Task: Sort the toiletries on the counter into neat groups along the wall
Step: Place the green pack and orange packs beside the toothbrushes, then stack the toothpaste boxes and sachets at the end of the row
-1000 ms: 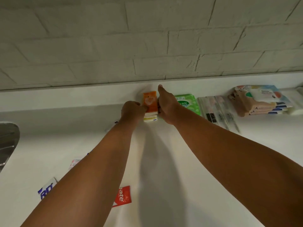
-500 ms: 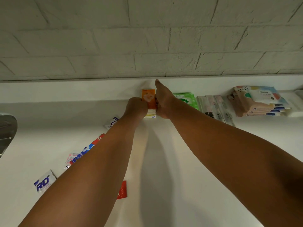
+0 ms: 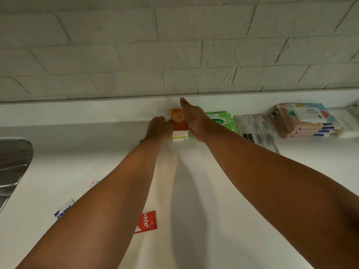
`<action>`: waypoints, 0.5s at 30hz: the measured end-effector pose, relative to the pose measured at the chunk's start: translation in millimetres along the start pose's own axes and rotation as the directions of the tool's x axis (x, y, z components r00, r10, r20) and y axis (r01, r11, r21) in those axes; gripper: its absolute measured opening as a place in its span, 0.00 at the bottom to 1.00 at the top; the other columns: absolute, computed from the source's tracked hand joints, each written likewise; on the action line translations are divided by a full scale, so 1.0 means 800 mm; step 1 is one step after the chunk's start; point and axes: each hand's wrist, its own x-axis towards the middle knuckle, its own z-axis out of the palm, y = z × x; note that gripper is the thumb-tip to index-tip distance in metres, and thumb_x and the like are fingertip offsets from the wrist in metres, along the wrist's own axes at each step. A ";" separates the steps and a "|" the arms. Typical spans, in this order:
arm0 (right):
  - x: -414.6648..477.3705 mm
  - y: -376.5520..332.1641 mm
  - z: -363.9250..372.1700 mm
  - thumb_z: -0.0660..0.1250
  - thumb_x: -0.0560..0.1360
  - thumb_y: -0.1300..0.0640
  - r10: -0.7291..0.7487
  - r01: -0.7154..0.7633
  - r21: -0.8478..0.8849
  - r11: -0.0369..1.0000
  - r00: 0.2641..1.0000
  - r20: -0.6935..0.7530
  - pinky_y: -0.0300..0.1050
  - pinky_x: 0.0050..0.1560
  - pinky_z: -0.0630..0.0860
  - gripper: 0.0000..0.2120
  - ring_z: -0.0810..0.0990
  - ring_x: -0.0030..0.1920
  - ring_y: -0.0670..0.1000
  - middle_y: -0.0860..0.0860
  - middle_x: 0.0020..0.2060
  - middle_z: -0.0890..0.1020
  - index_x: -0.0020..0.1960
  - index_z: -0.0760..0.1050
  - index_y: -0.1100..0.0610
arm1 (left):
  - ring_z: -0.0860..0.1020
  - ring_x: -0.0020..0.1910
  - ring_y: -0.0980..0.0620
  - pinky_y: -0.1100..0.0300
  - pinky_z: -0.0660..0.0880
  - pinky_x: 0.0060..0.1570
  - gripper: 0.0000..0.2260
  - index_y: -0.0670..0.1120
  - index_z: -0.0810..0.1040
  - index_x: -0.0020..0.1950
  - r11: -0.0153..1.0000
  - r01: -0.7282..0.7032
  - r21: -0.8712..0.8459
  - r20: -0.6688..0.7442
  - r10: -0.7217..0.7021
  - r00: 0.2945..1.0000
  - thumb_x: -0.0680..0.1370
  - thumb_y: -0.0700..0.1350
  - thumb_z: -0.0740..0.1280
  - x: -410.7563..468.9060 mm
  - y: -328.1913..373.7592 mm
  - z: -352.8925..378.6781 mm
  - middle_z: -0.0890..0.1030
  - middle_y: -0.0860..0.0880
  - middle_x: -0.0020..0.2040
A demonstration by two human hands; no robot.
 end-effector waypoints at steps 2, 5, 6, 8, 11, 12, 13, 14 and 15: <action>-0.008 -0.001 0.002 0.55 0.78 0.35 -0.024 0.023 -0.076 0.997 1.000 -0.007 0.57 0.60 0.76 0.29 0.82 0.52 0.59 0.59 0.50 0.83 0.58 0.77 0.59 | 0.72 0.40 0.46 0.56 0.68 0.38 0.12 0.42 0.70 0.39 0.997 -0.043 0.058 -0.021 0.044 0.999 0.81 0.45 0.60 -0.005 0.000 -0.016 0.71 0.48 0.35; -0.028 0.002 0.005 0.55 0.80 0.39 -0.129 0.122 -0.160 0.979 0.991 -0.030 0.51 0.55 0.77 0.28 0.81 0.51 0.59 0.60 0.51 0.83 0.58 0.77 0.63 | 0.71 0.40 0.47 0.56 0.65 0.36 0.14 0.43 0.69 0.37 0.981 -0.115 0.157 -0.054 0.125 0.991 0.81 0.46 0.59 -0.021 -0.008 -0.049 0.75 0.42 0.39; -0.035 0.005 0.009 0.57 0.80 0.41 -0.196 0.186 -0.200 0.962 0.980 -0.030 0.52 0.55 0.78 0.26 0.81 0.50 0.58 0.61 0.52 0.83 0.58 0.77 0.64 | 0.72 0.42 0.47 0.56 0.67 0.39 0.12 0.44 0.70 0.39 0.981 -0.132 0.143 -0.064 0.142 0.988 0.81 0.46 0.60 -0.028 -0.013 -0.060 0.77 0.39 0.42; -0.052 0.015 0.020 0.60 0.79 0.46 -0.319 0.284 -0.336 0.898 0.946 -0.054 0.50 0.55 0.77 0.20 0.81 0.50 0.56 0.59 0.53 0.83 0.58 0.78 0.61 | 0.74 0.46 0.48 0.54 0.70 0.49 0.08 0.48 0.75 0.42 0.982 -0.162 0.098 -0.073 0.169 0.983 0.80 0.45 0.62 -0.045 -0.025 -0.085 0.78 0.42 0.45; -0.087 0.034 0.040 0.65 0.78 0.52 -0.457 0.376 -0.462 0.803 0.887 -0.072 0.37 0.53 0.71 0.17 0.80 0.58 0.53 0.53 0.60 0.81 0.64 0.77 0.56 | 0.79 0.54 0.52 0.58 0.73 0.59 0.09 0.46 0.83 0.54 0.981 -0.168 0.097 -0.045 0.173 0.984 0.80 0.42 0.64 -0.070 -0.052 -0.114 0.83 0.51 0.54; -0.101 0.042 0.048 0.66 0.78 0.53 -0.493 0.405 -0.480 0.778 0.867 -0.067 0.35 0.53 0.69 0.16 0.80 0.58 0.52 0.52 0.61 0.81 0.64 0.78 0.56 | 0.79 0.55 0.54 0.61 0.73 0.58 0.10 0.46 0.83 0.57 0.980 -0.173 0.099 -0.030 0.176 0.984 0.79 0.42 0.64 -0.079 -0.062 -0.123 0.83 0.53 0.54; -0.113 0.050 0.056 0.67 0.77 0.54 -0.519 0.433 -0.488 0.758 0.854 -0.047 0.34 0.53 0.70 0.15 0.81 0.58 0.51 0.51 0.60 0.81 0.63 0.78 0.56 | 0.80 0.55 0.54 0.63 0.72 0.57 0.10 0.46 0.83 0.57 0.978 -0.181 0.105 -0.021 0.184 0.983 0.79 0.41 0.65 -0.088 -0.074 -0.131 0.83 0.54 0.53; -0.123 0.058 0.063 0.67 0.77 0.55 -0.522 0.448 -0.493 0.745 0.853 -0.013 0.35 0.54 0.72 0.13 0.81 0.56 0.51 0.51 0.59 0.82 0.61 0.79 0.56 | 0.81 0.54 0.54 0.64 0.72 0.55 0.10 0.47 0.83 0.57 0.974 -0.193 0.121 -0.018 0.196 0.980 0.79 0.40 0.65 -0.096 -0.085 -0.139 0.83 0.54 0.51; -0.133 0.068 0.071 0.68 0.77 0.56 -0.513 0.456 -0.501 0.735 0.858 0.027 0.37 0.54 0.73 0.12 0.82 0.54 0.51 0.50 0.57 0.83 0.59 0.80 0.56 | 0.81 0.53 0.54 0.65 0.71 0.54 0.10 0.47 0.83 0.57 0.969 -0.201 0.147 -0.015 0.205 0.979 0.79 0.40 0.65 -0.104 -0.096 -0.146 0.83 0.54 0.50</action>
